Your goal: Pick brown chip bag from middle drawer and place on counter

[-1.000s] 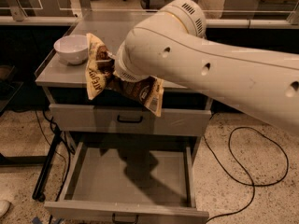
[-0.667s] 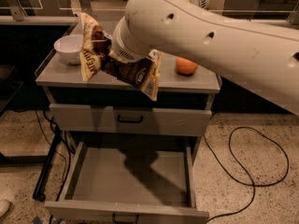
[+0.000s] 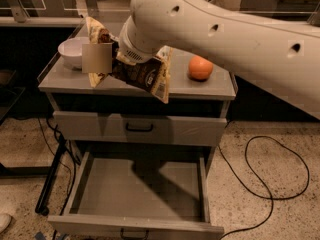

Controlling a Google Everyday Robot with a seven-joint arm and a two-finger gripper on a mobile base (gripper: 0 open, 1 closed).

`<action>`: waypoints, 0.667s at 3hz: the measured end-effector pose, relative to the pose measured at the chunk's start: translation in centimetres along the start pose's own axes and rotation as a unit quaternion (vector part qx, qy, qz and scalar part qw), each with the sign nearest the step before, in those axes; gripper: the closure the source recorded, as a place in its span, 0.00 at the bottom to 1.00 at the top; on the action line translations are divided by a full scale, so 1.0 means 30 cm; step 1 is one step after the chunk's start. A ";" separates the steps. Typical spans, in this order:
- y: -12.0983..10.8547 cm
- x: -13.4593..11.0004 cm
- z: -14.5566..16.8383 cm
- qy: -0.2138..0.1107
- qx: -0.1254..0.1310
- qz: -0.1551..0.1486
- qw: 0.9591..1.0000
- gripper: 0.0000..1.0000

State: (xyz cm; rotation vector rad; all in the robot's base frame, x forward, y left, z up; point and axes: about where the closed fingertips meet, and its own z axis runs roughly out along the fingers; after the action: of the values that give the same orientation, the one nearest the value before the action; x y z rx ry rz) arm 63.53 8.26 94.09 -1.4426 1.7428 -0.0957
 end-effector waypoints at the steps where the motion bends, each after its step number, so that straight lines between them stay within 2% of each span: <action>1: -0.051 -0.006 0.039 0.010 -0.012 -0.004 1.000 1.00; 2: -0.081 -0.005 0.082 0.021 -0.025 -0.007 0.999 1.00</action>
Offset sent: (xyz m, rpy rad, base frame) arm 0.0546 0.0044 -0.0068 -0.0686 0.0852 0.0172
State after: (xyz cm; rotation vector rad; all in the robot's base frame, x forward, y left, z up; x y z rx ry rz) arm 66.97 8.66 93.92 -1.4991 1.7802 -0.0909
